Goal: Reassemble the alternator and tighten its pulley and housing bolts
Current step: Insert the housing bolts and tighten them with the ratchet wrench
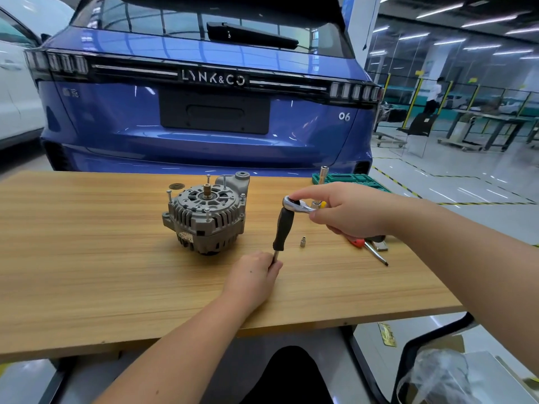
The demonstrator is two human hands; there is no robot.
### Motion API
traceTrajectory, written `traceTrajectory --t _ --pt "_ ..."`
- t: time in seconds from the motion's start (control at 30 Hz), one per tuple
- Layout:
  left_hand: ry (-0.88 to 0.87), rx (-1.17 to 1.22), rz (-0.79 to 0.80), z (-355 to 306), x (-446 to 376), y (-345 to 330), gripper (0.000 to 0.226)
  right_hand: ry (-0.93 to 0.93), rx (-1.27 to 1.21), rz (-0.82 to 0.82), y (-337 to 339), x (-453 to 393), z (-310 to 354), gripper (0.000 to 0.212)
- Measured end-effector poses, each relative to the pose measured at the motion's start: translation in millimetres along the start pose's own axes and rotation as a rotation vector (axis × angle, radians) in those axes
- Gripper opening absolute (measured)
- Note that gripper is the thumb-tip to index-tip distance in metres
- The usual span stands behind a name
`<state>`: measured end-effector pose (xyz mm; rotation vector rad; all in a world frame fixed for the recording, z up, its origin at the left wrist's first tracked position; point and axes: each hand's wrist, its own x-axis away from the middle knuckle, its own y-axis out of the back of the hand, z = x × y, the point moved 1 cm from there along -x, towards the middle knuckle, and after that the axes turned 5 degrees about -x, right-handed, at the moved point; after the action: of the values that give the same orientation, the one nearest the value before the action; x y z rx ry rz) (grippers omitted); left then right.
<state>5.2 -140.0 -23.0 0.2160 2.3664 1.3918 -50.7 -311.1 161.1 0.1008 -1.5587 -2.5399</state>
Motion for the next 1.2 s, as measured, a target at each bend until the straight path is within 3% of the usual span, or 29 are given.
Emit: traceTrajectory --t 0.47,1.2 --pt "-0.021 0.062 0.010 0 2 1 0.019 0.030 0.277 0.042 5 -15 11 0.055" --pt "0.031 0.150 0.048 2 2 4 0.020 0.138 0.265 0.038 -6 -20 8 0.055"
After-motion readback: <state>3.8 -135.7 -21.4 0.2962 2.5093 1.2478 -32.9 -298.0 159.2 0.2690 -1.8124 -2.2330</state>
